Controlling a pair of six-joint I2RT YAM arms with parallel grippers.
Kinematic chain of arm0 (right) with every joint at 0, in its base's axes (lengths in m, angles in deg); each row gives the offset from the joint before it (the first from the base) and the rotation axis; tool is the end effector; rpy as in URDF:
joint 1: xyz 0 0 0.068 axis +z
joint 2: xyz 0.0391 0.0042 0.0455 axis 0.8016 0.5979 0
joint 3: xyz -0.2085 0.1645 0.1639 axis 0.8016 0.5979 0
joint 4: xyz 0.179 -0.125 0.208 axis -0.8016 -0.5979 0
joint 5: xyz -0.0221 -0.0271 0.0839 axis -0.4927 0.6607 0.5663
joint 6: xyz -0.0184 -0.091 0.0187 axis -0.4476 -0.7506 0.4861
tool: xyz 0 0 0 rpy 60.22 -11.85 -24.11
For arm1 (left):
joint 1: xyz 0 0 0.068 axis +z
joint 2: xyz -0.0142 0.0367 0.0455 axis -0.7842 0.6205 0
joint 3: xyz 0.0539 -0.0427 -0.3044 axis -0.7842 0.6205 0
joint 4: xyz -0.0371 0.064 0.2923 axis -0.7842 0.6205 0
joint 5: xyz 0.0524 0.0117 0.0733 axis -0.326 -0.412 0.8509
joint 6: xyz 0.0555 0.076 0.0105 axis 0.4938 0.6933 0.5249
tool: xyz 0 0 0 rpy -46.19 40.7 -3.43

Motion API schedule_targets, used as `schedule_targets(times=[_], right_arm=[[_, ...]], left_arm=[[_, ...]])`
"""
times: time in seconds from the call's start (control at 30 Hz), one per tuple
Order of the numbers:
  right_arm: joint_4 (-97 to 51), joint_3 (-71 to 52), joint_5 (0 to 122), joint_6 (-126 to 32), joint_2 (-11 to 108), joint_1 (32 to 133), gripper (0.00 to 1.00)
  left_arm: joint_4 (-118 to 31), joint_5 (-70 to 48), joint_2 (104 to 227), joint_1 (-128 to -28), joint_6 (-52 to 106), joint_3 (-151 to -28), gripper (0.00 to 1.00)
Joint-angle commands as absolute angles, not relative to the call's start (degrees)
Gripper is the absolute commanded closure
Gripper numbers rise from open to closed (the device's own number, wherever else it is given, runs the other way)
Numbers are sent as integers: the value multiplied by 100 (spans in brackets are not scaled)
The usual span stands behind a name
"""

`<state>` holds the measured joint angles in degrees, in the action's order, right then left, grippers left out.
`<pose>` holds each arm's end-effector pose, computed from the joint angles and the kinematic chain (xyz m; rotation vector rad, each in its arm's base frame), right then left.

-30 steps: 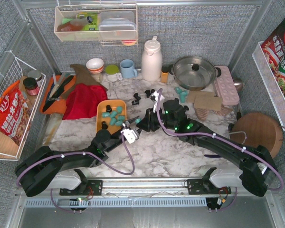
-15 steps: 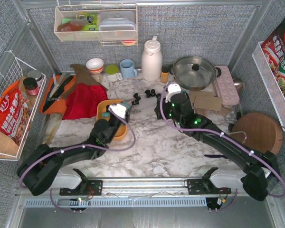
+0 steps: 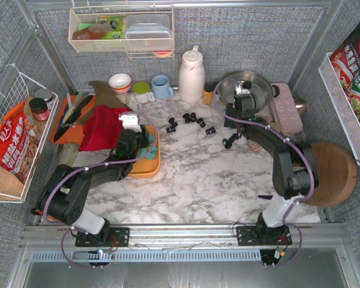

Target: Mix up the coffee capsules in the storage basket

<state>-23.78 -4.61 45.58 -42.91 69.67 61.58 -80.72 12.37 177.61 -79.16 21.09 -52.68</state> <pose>0.4898 0.0589 0.2236 0.1355 2.1418 0.0416 0.3511 -0.1581 0.1940 -0.0282 1.7938 -0.3320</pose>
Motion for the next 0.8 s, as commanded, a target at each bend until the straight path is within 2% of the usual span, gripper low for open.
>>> schedule_targets(times=[0.0,0.17,0.37,0.5,0.77], right_arm=[[-2562,-1056,5306,-4343,7619,5848,51],[-3460,-2061,5474,-4220,8254,5715,52],[-4267,-2626,5478,-4052,8674,5716,52],[-4592,-2870,5277,-3950,8845,5715,52],[-4947,-3231,4886,-3391,9087,5711,48]], left_arm=[[-7509,893,17931,-7855,1531,-5537,45],[-7257,892,18075,-7832,1245,-5689,30],[-7268,789,18062,-7820,967,-5657,12],[-7223,808,17998,-7824,1036,-5687,8],[-7248,809,17819,-7824,1051,-5670,7]])
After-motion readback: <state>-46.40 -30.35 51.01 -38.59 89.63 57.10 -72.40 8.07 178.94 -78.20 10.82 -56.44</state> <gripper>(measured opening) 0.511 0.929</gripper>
